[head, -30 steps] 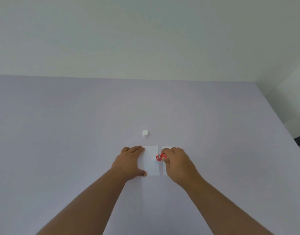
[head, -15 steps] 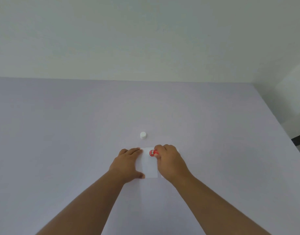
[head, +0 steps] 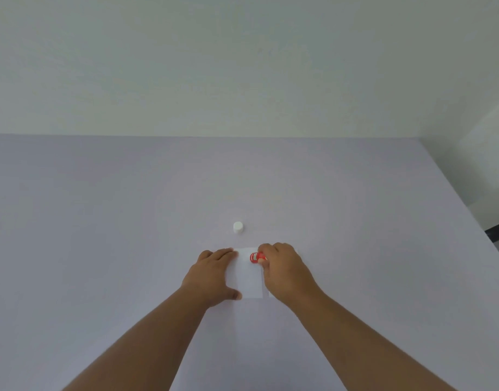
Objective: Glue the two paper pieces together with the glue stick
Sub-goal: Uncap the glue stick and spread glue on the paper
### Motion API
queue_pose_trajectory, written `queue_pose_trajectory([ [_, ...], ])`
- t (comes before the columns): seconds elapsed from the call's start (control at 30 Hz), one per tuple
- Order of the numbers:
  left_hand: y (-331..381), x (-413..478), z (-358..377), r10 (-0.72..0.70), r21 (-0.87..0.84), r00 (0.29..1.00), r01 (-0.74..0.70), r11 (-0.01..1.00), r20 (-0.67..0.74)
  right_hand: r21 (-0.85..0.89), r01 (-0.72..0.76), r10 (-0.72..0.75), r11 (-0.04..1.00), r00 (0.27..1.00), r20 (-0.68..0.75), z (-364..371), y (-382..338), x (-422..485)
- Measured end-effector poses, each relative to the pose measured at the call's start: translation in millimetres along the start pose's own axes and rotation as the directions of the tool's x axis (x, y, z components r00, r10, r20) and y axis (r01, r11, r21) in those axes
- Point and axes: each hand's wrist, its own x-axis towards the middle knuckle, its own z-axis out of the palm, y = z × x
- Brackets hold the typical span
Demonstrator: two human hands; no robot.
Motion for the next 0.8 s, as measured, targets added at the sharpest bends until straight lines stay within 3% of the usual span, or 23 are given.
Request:
queue_pose_trajectory([
  [0.17, 1, -1, 0, 0.002, -0.019, 1.0, -0.002, 1.0, -0.006, 0.029, 0.111, -0.112, 0.993, 0.993, 0.029, 8, 4, -32],
  [0.37, 1, -1, -1, -0.001, -0.01, 1.0, 0.001, 1.0, 0.007, -0.027, -0.018, 0.017, 0.999, 1.0, -0.025, -5, 8, -4],
  [0.6, 1, -1, 0, -0.005, -0.017, 1.0, 0.005, 1.0, 0.009, -0.046, 0.155, -0.153, 0.987, 0.987, 0.048, 5, 8, -46],
  [0.8, 1, 0, 0, -0.006, -0.003, 1.0, 0.006, 1.0, 0.013, -0.052, 0.069, -0.07, 0.996, 0.997, -0.013, -4, 10, -26],
])
